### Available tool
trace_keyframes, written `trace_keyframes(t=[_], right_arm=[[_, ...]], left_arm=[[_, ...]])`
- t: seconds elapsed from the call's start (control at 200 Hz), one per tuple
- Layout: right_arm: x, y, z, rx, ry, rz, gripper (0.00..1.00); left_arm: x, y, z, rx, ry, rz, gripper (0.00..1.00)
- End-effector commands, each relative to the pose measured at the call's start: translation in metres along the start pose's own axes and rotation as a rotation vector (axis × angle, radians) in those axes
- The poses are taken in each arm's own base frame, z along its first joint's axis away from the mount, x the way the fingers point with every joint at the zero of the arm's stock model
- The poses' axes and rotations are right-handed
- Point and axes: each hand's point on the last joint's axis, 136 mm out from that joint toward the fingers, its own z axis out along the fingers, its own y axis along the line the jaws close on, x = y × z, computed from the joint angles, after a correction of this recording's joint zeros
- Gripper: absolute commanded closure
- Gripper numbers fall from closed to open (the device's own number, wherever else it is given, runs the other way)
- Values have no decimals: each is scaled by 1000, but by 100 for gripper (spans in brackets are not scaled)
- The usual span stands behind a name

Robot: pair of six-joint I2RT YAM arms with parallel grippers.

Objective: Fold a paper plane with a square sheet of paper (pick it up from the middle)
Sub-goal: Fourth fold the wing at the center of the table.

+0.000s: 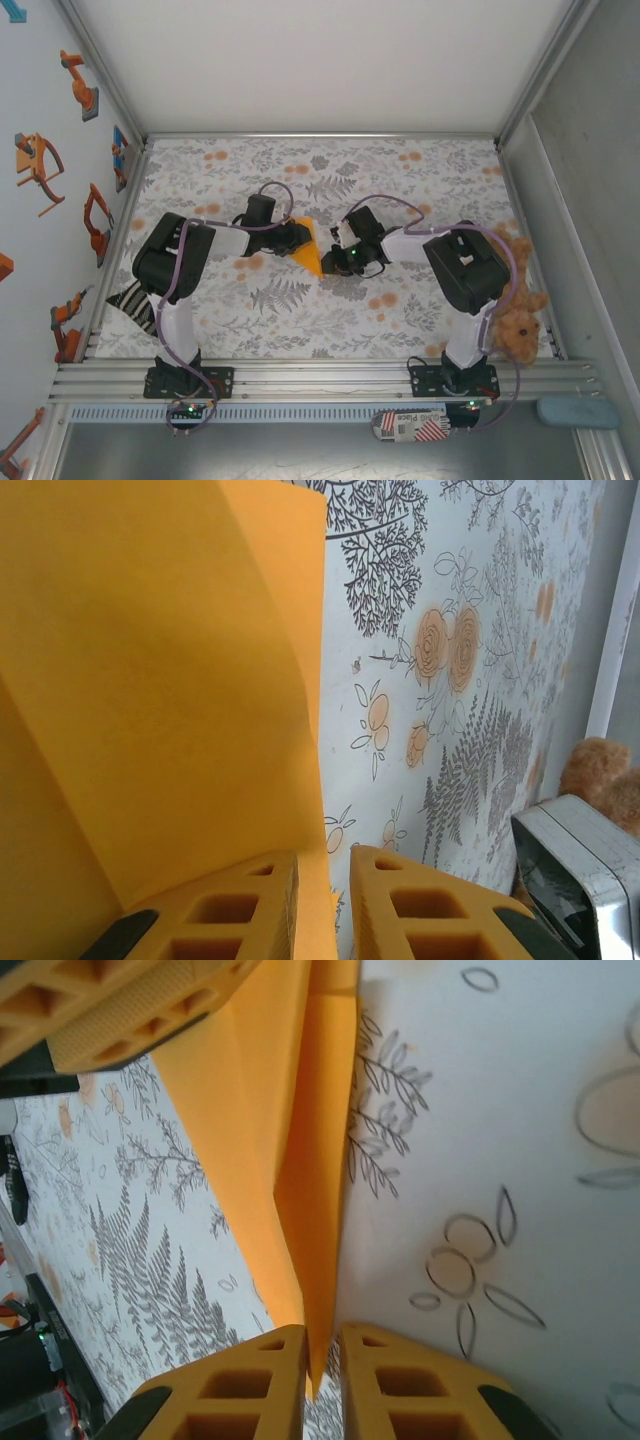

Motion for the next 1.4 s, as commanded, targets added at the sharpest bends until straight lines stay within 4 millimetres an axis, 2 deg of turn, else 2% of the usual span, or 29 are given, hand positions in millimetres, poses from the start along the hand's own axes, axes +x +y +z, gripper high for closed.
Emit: trace_keyframes(t=[0.0, 0.13, 0.255, 0.536, 0.781, 1.037, 1.397], right_arm=[[-5, 6, -22, 16, -63, -5, 80], [-17, 15, -38, 6, -137, -22, 79], [-26, 27, -38, -20, -148, -45, 82], [-35, 40, -8, -47, -106, -66, 93], [-40, 42, 10, -54, -71, -64, 95], [-30, 28, 22, -3, -35, -40, 96], [-20, 11, 25, 41, -13, -9, 96]], left_arm=[[13, 31, 6, -106, 45, -30, 79], [14, 35, 7, -126, 54, -32, 79], [16, 38, 7, -143, 60, -36, 79], [17, 43, 8, -176, 70, -58, 80], [19, 49, 9, -202, 80, -77, 81], [20, 54, 8, -244, 95, -91, 81], [23, 61, 9, -299, 118, -106, 81]])
